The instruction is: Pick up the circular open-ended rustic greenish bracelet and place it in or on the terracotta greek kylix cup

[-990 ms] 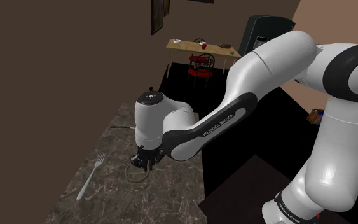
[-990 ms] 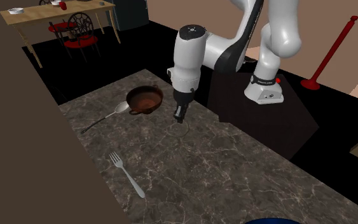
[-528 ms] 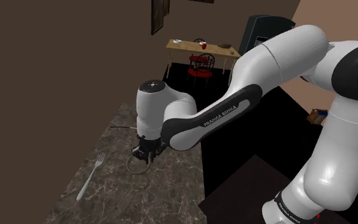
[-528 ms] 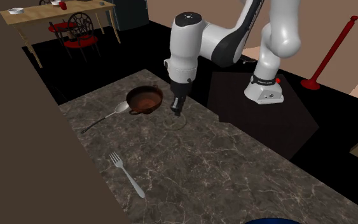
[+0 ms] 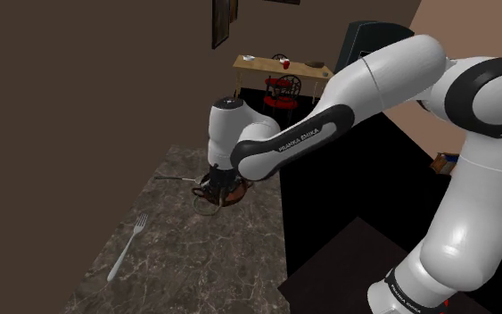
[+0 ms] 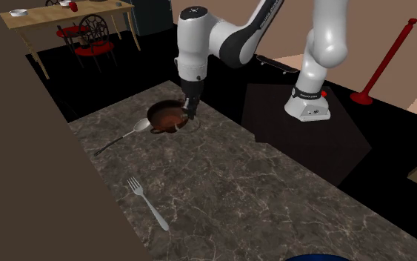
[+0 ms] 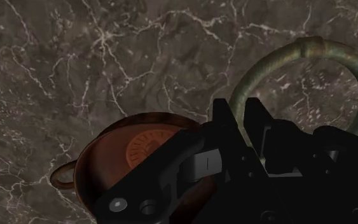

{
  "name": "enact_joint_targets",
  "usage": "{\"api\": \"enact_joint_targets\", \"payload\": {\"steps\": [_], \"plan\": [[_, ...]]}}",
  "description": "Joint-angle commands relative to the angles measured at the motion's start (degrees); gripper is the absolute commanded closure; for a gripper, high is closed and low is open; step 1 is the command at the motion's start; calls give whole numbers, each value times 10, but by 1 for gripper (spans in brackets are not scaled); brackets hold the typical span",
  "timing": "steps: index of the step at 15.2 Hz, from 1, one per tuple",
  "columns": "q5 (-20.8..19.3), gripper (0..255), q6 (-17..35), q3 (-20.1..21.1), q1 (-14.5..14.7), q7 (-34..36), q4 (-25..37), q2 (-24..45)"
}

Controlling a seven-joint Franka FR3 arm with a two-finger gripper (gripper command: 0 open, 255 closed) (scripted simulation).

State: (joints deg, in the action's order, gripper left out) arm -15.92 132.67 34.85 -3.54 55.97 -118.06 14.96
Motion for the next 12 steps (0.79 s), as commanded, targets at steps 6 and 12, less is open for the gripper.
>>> {"api": "enact_joint_targets", "payload": {"steps": [6, 12], "plan": [[-1, 255, -13, -30, -50, -87, 47, 30], [-10, 255, -34, -56, -84, -154, 116, 77]]}}
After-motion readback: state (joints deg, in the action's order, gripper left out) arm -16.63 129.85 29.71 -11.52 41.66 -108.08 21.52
